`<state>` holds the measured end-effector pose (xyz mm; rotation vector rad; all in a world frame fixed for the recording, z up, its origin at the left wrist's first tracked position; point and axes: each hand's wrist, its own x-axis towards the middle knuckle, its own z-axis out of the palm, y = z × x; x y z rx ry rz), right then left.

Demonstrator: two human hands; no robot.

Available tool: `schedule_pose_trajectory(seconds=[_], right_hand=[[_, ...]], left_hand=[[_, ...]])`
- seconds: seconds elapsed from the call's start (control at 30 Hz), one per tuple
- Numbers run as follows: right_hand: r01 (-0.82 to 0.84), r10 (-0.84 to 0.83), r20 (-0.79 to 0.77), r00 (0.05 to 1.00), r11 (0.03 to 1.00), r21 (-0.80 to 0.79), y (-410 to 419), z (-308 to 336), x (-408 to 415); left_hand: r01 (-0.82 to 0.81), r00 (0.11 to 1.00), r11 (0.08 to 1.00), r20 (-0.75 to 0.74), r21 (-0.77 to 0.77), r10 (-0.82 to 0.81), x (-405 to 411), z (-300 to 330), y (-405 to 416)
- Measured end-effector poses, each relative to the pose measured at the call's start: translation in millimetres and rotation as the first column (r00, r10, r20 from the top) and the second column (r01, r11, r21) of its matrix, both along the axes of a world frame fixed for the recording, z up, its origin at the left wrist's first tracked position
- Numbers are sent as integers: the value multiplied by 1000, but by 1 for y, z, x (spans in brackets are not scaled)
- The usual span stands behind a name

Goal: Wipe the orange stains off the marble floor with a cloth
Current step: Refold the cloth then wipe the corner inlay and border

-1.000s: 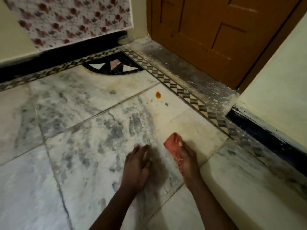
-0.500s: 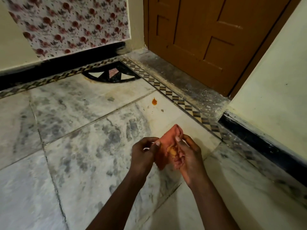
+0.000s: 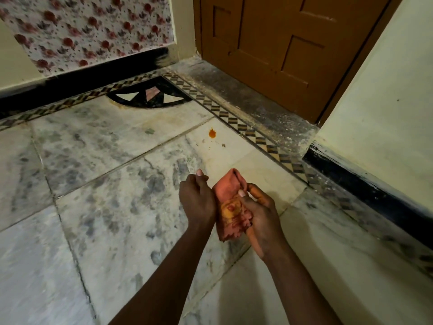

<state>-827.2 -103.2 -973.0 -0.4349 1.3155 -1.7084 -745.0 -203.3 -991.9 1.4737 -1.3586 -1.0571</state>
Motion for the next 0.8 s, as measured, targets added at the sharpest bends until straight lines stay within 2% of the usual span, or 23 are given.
schedule_pose_trajectory(seconds=[0.1,0.2,0.3,0.47,0.67,0.8], right_hand=[[-3,3,44,999,1000,-13,-2,6,-4],[-2,3,39,999,1000,-20,-4,10,-8],[0,1,36,999,1000,-26,-6,12,-8],[-19,20,21,1000,999,-27,-8,10,-5],[-61,61,27,998,998,-13,-7,9,-5],[-94,97,76,992,995,-41,-4,3,-4]], left_hand=[[102,994,972,71,-210,-89,4,-2,14],[277,960,902,125,-331,-249,7,-3,29],[322,947,849,167,-419,-276,12,-4,35],[340,940,814,135,-471,-314,18,-6,32],[303,945,878,-6,-370,-328,15,6,38],[323,944,883,48,-341,-326,11,5,33]])
